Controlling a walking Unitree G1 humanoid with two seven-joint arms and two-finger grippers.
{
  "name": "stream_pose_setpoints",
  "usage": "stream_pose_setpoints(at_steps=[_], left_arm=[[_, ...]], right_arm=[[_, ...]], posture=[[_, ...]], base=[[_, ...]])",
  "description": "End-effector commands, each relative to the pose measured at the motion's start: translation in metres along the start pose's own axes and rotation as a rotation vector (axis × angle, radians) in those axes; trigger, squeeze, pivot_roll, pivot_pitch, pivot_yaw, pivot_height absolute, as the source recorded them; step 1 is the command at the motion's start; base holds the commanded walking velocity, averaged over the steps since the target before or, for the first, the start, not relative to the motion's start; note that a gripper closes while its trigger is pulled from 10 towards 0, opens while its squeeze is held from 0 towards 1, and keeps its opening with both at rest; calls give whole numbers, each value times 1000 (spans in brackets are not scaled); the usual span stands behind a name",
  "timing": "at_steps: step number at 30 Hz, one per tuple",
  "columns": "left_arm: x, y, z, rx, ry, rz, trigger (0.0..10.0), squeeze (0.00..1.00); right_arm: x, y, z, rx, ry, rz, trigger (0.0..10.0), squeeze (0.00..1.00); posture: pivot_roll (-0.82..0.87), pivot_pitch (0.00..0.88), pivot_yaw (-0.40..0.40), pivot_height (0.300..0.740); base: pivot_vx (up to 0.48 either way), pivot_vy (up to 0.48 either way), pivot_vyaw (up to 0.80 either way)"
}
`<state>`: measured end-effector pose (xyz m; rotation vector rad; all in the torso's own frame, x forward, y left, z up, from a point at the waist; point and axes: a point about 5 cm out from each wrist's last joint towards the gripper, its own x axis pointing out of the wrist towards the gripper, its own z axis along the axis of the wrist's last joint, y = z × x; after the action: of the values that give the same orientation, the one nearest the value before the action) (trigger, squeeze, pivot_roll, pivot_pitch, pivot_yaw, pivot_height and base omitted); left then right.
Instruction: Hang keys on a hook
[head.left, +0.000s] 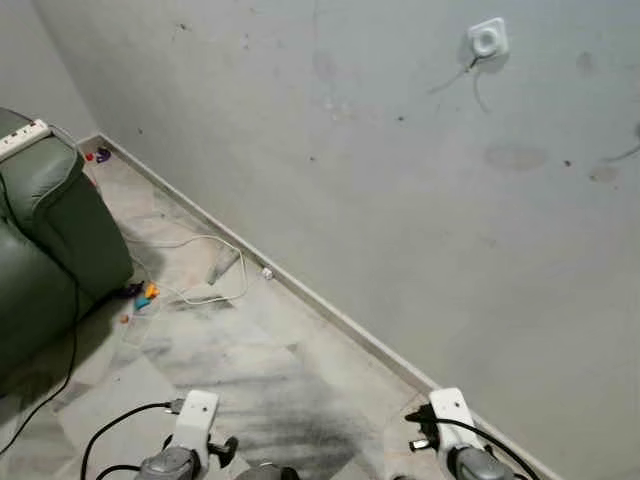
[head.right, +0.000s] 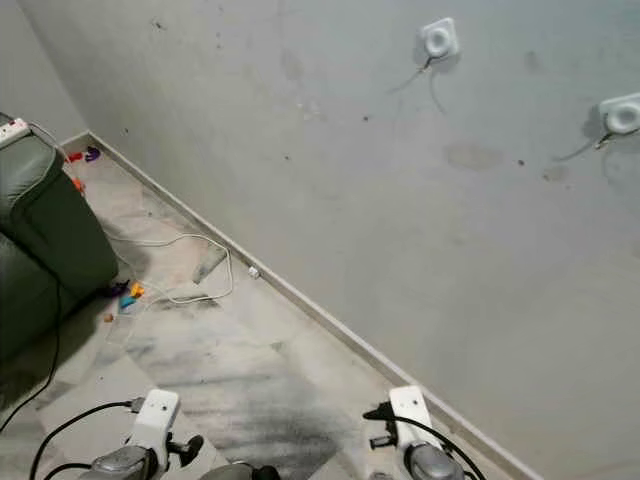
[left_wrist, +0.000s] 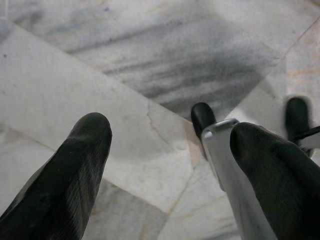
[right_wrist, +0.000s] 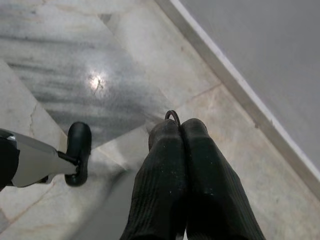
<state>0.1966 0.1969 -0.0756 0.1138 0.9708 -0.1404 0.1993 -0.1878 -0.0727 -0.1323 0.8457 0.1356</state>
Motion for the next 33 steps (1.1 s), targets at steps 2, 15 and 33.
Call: stream_pose_setpoints(at_steps=[2, 15, 33], left_arm=[[0, -2, -7, -2, 24, 1, 10000, 0], [0, 1, -2, -7, 14, 10, 10000, 0], [0, -4, -7, 61, 43, -29, 10000, 0]], right_arm=[[-3, -6, -9, 10, 29, -26, 10000, 0], [-4, -12, -9, 8, 37, -42, 10000, 0], [-1, -29, 15, 156, -42, -136, 10000, 0]], posture=[[-87, 140, 42, 740], [-64, 146, 53, 740], [-89, 130, 44, 740]], base=[[0, 386, 0], [0, 385, 0], [0, 376, 0]])
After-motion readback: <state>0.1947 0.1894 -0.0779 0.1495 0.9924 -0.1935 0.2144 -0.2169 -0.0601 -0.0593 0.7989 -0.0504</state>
